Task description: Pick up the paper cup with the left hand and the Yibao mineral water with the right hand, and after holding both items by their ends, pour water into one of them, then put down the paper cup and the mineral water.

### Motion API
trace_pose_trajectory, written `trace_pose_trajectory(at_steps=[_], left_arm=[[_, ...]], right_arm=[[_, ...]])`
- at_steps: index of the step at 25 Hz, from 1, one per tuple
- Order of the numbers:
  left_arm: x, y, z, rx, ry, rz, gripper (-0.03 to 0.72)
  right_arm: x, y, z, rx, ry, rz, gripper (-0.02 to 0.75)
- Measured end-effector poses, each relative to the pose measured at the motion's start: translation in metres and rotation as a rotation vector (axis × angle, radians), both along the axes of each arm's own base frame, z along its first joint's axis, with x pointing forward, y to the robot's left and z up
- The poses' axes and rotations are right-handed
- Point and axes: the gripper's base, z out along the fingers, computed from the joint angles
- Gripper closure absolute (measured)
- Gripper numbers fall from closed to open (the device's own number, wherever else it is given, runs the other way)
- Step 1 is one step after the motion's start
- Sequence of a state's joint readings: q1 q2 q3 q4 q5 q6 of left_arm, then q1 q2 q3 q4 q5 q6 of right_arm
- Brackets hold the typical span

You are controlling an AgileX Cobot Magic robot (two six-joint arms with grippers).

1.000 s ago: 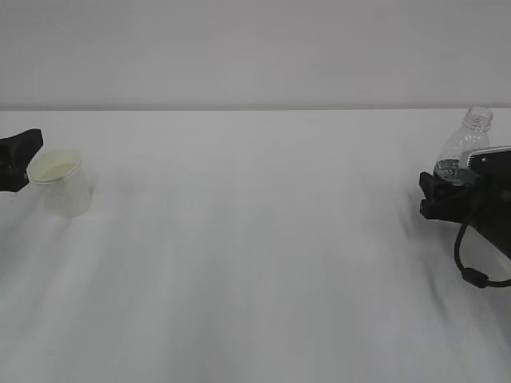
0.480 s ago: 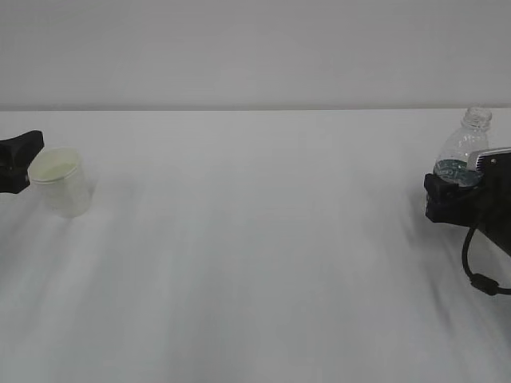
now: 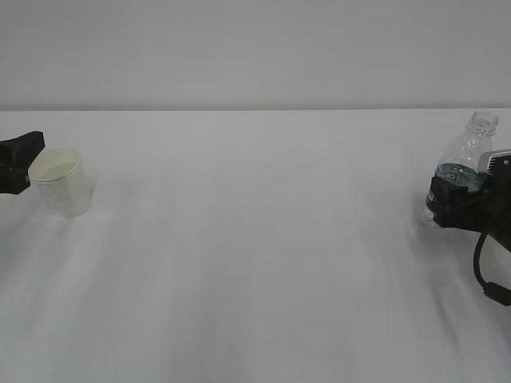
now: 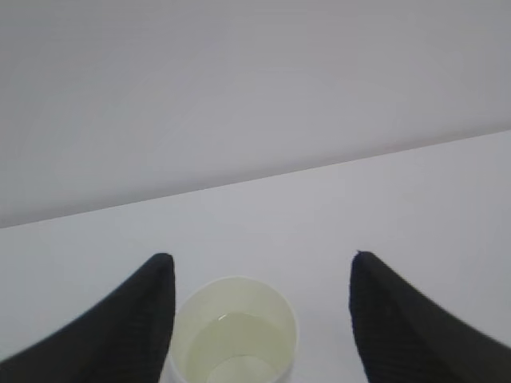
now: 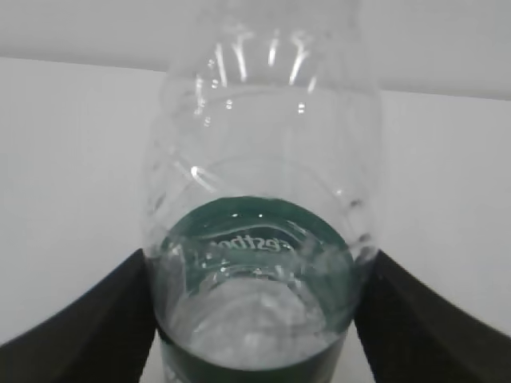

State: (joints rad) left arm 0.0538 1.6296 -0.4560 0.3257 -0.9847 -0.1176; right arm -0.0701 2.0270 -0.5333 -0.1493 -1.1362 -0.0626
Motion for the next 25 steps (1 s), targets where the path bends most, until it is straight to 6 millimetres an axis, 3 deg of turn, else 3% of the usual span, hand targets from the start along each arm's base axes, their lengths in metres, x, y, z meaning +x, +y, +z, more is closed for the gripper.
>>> trace_pose_trajectory(at_steps=[25], left_arm=[[-0.0005,-0.0019,-0.0003,0.012,0.001,-0.023,0.204]], right_arm=[[-0.0057,0.0022,0.0015,0.057,0.010,0.004,0.111]])
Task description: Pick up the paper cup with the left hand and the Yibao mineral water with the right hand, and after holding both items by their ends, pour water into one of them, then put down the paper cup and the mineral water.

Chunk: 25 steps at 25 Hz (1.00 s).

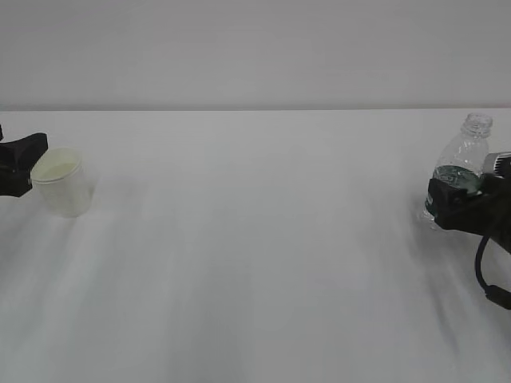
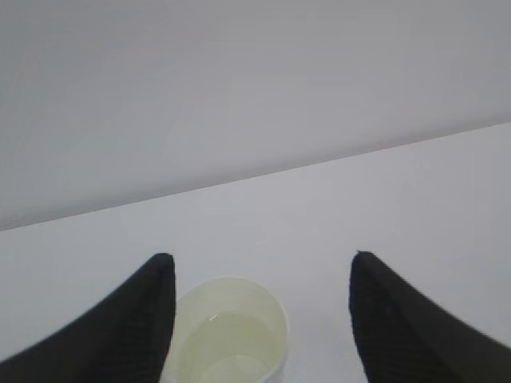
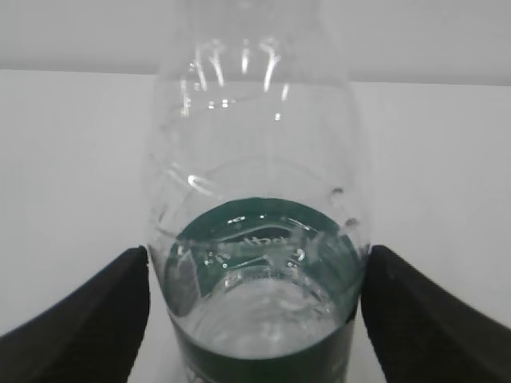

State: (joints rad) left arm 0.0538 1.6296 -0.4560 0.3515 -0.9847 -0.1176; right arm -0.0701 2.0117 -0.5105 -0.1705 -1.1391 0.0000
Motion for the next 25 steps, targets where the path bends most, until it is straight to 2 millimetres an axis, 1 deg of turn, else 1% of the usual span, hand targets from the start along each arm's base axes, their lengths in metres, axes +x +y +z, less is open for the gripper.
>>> trace_pose_trajectory(at_steps=[5,12,20,25], left_arm=[[0.000,0.000,0.000,0.000,0.000,0.000,0.204],[0.000,0.000,0.000,0.000,0.000,0.000,0.206],[0.000,0.000,0.000,0.001,0.000,-0.001,0.207],[-0.002,0.000,0.007,0.002,-0.026,-0.001,0.207]], right_arm=[[-0.001,0.001,0.003,0.011,-0.005,0.006,0.111],[-0.013,0.002,0.013,0.012,-0.016,0.007,0.111],[-0.033,0.003,0.010,0.016,0.029,0.007,0.111],[-0.046,0.004,0.012,0.018,0.045,0.007,0.112]])
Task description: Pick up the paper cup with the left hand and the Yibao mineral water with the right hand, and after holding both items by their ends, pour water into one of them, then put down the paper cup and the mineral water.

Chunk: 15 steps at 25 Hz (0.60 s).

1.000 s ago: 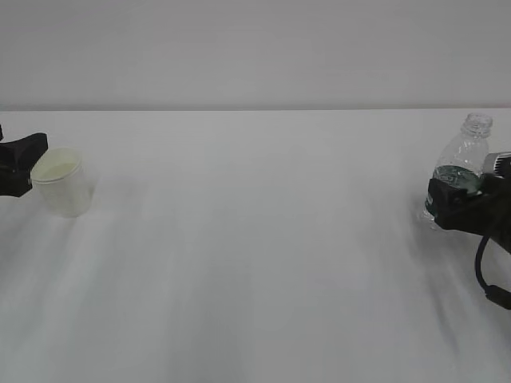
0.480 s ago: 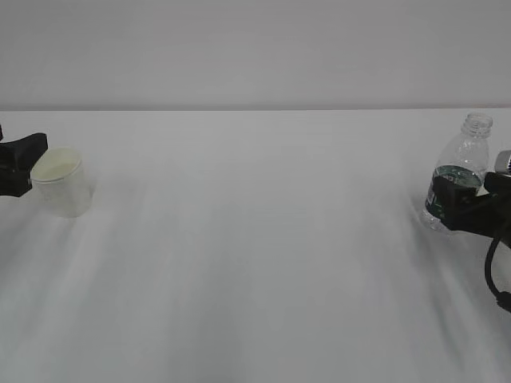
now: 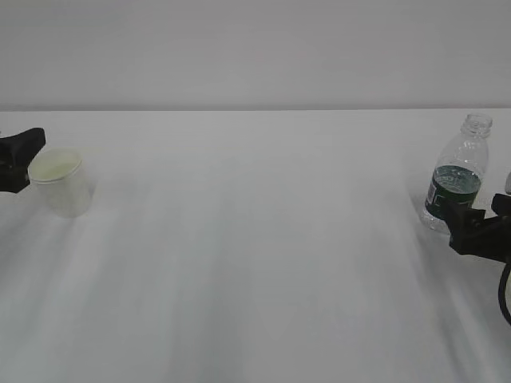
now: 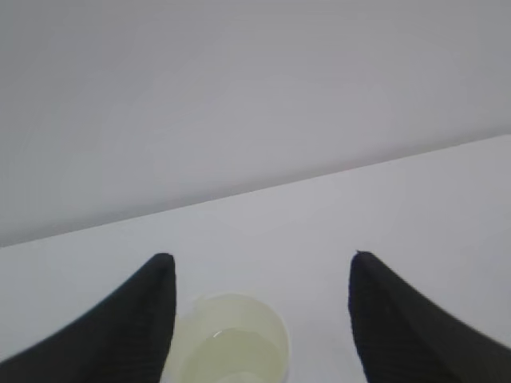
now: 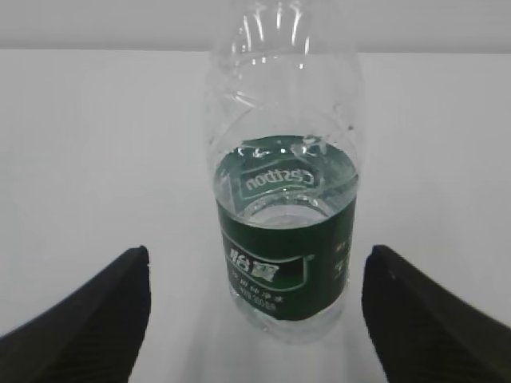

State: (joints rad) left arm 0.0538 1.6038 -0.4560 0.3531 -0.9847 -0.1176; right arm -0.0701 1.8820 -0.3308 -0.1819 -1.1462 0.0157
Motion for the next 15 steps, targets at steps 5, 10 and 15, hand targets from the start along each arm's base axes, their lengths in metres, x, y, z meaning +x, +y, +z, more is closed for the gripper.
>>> trace_pose_trajectory(at_steps=[5,10,15], left_arm=[[-0.002,0.000,0.007,0.005,-0.016,0.002,0.211],[-0.005,0.000,0.015,0.011,-0.036,0.003,0.212],[-0.009,0.001,0.023,0.023,-0.044,0.011,0.214]], right_arm=[[-0.006,0.000,0.003,0.000,0.000,0.000,0.112],[-0.014,0.001,0.008,-0.001,-0.007,0.000,0.116],[-0.020,0.002,0.014,-0.002,-0.023,0.005,0.123]])
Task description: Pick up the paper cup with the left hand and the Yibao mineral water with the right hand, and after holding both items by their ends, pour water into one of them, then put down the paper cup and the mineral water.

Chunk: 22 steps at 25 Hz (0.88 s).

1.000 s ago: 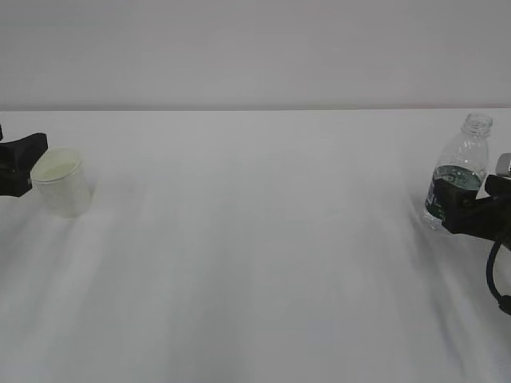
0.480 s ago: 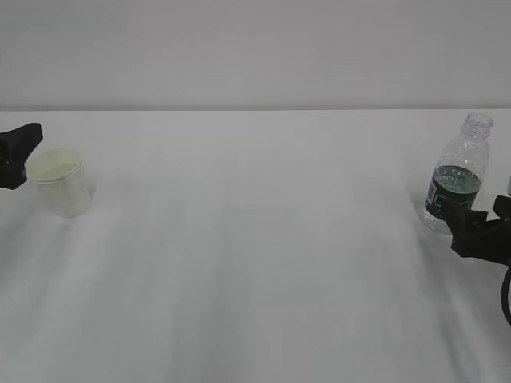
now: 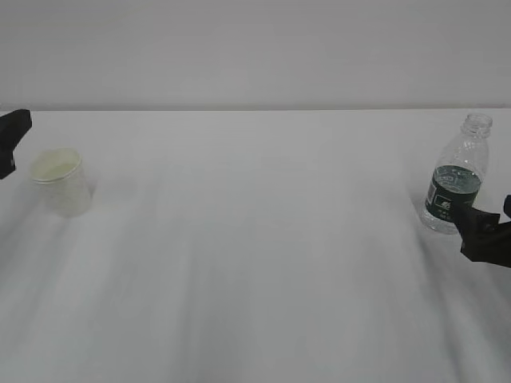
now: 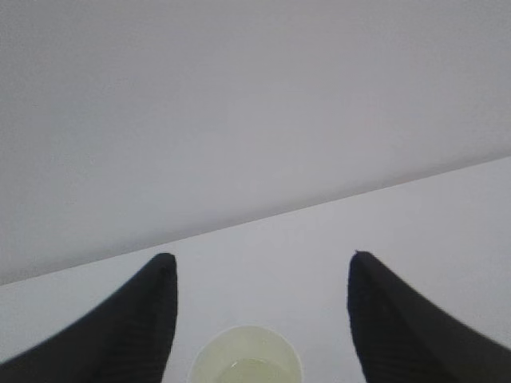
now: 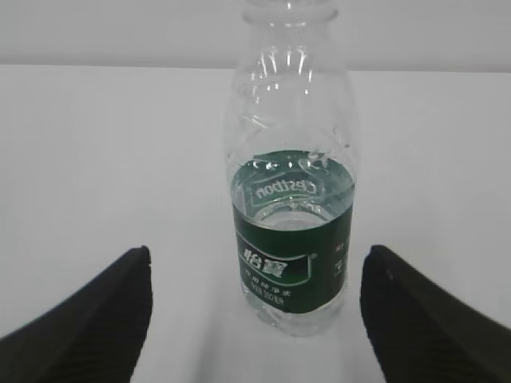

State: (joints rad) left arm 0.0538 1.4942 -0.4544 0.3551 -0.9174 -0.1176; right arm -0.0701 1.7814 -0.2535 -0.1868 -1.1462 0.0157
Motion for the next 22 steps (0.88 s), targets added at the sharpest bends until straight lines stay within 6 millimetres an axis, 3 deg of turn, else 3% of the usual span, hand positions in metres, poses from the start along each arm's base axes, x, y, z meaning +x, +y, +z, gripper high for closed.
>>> trace_pose_trajectory(at_steps=[15,22], left_arm=[[-0.004,0.000,0.010,0.010,-0.025,0.002,0.214],[-0.011,0.001,0.023,0.023,-0.048,0.012,0.214]], right_arm=[[-0.001,0.001,0.006,0.015,-0.022,0.010,0.133],[-0.001,0.002,0.019,0.010,-0.079,0.013,0.140]])
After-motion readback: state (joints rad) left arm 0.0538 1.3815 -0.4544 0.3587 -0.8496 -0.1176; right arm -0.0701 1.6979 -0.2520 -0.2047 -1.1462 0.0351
